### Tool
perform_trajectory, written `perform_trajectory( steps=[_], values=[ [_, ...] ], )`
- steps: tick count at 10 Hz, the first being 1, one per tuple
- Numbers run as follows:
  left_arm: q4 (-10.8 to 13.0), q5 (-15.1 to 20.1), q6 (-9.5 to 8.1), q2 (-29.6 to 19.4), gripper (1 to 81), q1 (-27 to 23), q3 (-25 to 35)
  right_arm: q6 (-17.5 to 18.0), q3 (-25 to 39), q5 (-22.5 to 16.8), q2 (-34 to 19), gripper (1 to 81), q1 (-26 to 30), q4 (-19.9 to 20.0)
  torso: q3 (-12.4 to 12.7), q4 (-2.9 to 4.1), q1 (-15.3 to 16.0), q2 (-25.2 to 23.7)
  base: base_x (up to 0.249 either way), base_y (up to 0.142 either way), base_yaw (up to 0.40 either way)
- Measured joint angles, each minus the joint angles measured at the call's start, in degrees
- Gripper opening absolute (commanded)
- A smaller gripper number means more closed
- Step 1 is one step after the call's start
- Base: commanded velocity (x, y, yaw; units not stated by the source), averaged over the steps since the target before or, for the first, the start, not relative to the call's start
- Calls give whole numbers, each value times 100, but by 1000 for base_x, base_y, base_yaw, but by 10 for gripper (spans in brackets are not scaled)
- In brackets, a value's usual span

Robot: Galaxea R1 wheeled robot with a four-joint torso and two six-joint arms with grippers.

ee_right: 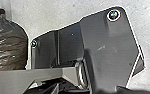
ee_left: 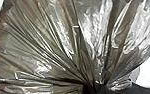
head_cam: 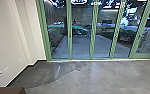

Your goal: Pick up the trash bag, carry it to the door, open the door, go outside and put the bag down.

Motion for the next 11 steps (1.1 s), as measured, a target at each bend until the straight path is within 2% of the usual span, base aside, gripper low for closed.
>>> perform_trajectory(
  steps=[11],
  values=[
    [-2,5,0,-1,10,6,-5,0,0,16,2,811,0,-5,0,0,-2,0,0,0,-265]
  ],
)
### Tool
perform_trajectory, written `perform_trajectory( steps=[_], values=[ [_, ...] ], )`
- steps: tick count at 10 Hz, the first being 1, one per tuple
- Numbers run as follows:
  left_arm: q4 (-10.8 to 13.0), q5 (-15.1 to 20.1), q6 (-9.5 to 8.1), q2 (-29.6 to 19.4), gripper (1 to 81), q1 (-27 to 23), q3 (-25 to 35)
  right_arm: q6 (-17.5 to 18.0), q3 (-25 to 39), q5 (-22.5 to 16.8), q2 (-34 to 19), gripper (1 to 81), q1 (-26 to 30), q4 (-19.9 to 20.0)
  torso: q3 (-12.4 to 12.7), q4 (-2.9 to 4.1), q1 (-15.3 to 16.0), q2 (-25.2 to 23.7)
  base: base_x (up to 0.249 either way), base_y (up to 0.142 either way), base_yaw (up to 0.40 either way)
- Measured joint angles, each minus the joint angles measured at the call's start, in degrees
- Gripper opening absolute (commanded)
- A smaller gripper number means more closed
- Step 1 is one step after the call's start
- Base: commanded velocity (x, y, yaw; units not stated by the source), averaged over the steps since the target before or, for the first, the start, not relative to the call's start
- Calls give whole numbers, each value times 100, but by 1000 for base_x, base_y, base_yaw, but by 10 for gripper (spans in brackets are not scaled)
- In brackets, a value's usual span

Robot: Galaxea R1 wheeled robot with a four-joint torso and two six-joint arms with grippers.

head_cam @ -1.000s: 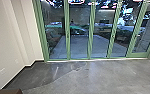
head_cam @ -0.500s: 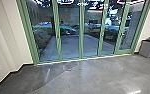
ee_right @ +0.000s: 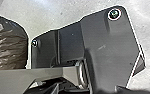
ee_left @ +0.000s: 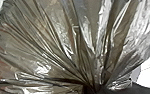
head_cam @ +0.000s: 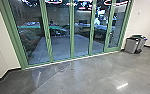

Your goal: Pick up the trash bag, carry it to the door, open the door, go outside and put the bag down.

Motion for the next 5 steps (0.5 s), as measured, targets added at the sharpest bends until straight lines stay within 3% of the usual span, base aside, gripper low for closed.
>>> perform_trajectory(
  steps=[5],
  values=[
    [0,-5,-2,0,10,2,0,0,0,-9,-2,811,4,0,0,0,0,0,0,0,-240]
  ],
)
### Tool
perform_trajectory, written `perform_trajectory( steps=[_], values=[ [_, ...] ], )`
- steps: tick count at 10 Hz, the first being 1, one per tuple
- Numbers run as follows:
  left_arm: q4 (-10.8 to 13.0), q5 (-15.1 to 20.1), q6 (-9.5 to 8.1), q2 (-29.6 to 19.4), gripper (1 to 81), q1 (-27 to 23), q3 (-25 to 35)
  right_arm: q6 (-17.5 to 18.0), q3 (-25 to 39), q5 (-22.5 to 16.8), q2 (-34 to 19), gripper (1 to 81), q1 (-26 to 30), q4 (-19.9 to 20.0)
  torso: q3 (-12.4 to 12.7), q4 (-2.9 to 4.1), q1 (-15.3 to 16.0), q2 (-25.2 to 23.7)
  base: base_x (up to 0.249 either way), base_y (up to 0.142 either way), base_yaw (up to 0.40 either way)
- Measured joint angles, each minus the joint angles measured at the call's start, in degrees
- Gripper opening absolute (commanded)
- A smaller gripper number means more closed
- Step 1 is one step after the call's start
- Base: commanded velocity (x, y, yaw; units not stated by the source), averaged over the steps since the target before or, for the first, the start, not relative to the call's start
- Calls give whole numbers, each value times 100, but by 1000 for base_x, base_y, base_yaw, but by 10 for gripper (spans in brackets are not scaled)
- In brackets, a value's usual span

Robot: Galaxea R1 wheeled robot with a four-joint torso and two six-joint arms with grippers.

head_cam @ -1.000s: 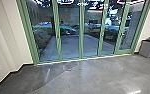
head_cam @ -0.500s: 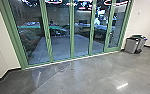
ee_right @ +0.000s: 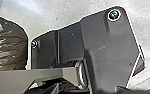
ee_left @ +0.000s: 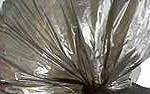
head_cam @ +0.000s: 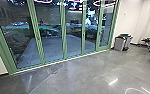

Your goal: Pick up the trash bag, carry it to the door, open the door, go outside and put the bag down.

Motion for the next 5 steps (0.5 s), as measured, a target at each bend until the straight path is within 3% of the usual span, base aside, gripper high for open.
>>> perform_trajectory(
  steps=[5],
  values=[
    [0,-2,2,1,10,-9,2,0,0,-7,2,811,-4,-2,0,0,0,0,0,0,-233]
  ],
)
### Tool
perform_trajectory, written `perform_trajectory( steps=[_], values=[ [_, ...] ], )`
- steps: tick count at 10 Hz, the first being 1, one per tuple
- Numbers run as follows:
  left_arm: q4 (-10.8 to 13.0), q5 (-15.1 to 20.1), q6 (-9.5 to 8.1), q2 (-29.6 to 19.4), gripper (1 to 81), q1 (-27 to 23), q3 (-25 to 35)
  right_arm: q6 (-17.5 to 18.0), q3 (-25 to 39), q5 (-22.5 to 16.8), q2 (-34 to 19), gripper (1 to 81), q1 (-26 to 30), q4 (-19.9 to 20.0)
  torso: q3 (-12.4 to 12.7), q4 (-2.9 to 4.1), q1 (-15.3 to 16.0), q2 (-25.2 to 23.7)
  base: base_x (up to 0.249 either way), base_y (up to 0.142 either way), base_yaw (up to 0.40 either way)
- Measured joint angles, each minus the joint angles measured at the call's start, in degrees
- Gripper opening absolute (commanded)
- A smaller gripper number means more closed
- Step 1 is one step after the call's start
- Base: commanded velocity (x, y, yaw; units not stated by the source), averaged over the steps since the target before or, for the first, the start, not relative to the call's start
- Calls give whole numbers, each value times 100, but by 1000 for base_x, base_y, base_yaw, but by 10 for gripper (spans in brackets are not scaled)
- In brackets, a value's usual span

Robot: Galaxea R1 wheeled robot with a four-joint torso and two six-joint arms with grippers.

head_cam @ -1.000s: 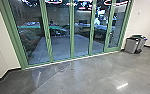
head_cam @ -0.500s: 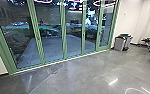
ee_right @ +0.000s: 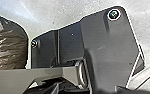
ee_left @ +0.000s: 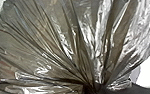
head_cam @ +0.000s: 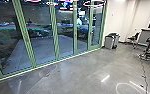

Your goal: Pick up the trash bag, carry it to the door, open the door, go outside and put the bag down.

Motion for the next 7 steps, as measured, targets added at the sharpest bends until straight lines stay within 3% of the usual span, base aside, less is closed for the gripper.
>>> perform_trajectory(
  steps=[7],
  values=[
    [-4,5,-2,-1,10,4,-2,0,0,-2,0,811,0,0,0,0,0,0,0,0,-153]
  ],
)
